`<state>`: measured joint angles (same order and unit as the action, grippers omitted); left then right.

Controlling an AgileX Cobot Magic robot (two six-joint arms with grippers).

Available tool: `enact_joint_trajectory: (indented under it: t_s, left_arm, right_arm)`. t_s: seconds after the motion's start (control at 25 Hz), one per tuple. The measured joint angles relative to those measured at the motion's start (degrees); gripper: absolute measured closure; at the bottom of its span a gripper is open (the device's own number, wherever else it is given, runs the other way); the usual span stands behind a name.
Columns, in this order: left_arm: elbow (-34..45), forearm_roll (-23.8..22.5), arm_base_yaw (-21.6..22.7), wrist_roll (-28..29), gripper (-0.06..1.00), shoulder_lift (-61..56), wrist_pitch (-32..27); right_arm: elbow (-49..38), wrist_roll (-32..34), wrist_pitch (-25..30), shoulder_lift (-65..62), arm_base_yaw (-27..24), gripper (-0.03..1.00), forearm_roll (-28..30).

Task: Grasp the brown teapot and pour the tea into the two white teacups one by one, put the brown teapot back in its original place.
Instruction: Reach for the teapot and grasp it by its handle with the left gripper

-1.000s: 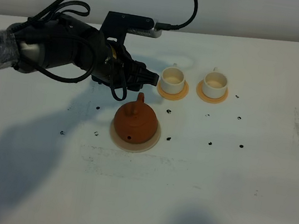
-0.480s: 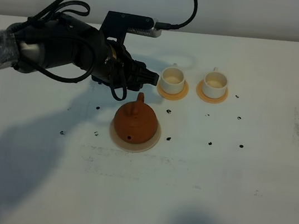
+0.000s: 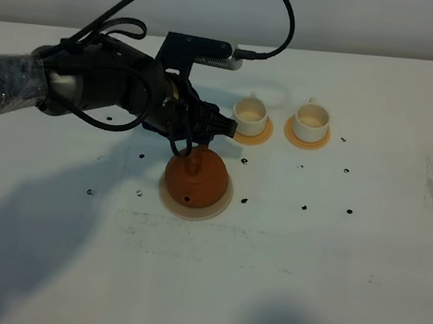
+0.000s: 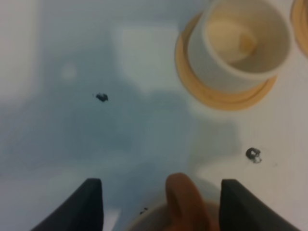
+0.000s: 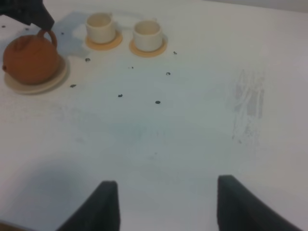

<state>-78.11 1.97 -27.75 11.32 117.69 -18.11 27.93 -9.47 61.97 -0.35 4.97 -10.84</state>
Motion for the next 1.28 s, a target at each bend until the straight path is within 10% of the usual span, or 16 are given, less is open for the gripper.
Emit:
enact_joint_trajectory:
  t_s: [1.28]
  left_arm:
    - [0.0, -2.8, 0.0, 0.1, 0.42, 0.0, 1.0]
  right_arm:
    - [0.0, 0.0, 0.0, 0.0, -7.2, 0.5, 0.0]
